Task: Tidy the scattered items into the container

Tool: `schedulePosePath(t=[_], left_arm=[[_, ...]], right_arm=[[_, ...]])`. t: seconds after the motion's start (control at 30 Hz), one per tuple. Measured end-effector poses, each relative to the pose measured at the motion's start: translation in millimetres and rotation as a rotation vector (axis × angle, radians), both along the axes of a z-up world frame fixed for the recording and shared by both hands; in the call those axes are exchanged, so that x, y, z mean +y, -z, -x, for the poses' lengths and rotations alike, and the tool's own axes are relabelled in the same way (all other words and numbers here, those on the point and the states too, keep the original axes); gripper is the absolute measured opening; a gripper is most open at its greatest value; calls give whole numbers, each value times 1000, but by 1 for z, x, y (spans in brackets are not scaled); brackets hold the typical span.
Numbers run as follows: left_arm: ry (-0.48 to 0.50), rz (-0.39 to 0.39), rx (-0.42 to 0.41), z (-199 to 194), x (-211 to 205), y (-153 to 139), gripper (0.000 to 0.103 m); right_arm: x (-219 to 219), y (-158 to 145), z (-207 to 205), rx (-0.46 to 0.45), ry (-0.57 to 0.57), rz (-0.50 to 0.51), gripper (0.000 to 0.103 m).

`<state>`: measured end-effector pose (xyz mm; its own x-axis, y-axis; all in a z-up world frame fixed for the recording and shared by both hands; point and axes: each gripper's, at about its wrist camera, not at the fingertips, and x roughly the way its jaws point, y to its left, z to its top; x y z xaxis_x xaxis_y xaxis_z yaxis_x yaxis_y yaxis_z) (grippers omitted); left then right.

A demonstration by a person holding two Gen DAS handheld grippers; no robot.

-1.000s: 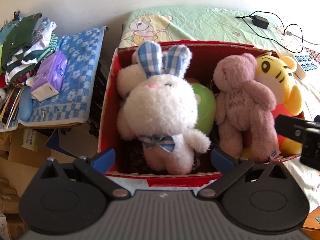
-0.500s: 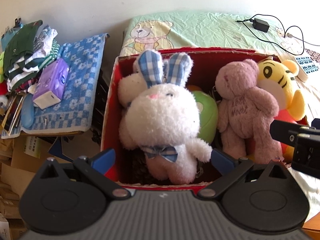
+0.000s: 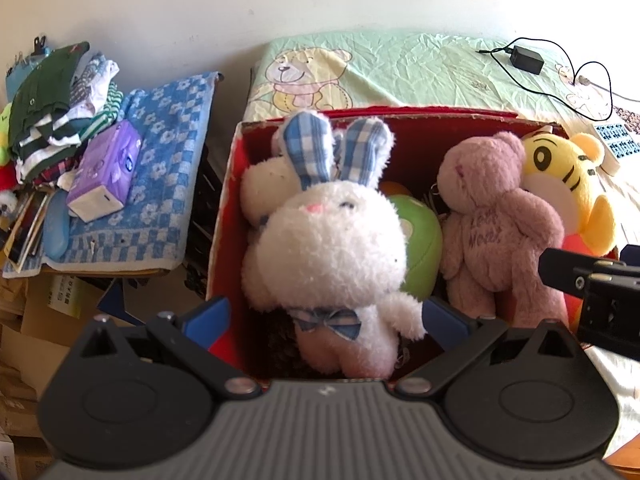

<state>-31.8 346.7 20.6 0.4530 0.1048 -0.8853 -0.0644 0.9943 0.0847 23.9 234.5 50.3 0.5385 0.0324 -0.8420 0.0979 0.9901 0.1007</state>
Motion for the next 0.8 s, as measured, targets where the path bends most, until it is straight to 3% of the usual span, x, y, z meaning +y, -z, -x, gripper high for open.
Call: schedulePosePath(t=[0.03, 0.6, 0.8], left_arm=[[-1, 2, 0, 0, 1, 0, 102], [-7, 7, 10, 0, -1, 2, 102], [-26, 6, 4, 0, 3, -2, 102]], right_arm=[[1, 0, 0, 0, -3, 6, 79], [-6, 1, 0, -31, 7, 51, 79], [-10, 4, 0, -19, 2, 22, 78]])
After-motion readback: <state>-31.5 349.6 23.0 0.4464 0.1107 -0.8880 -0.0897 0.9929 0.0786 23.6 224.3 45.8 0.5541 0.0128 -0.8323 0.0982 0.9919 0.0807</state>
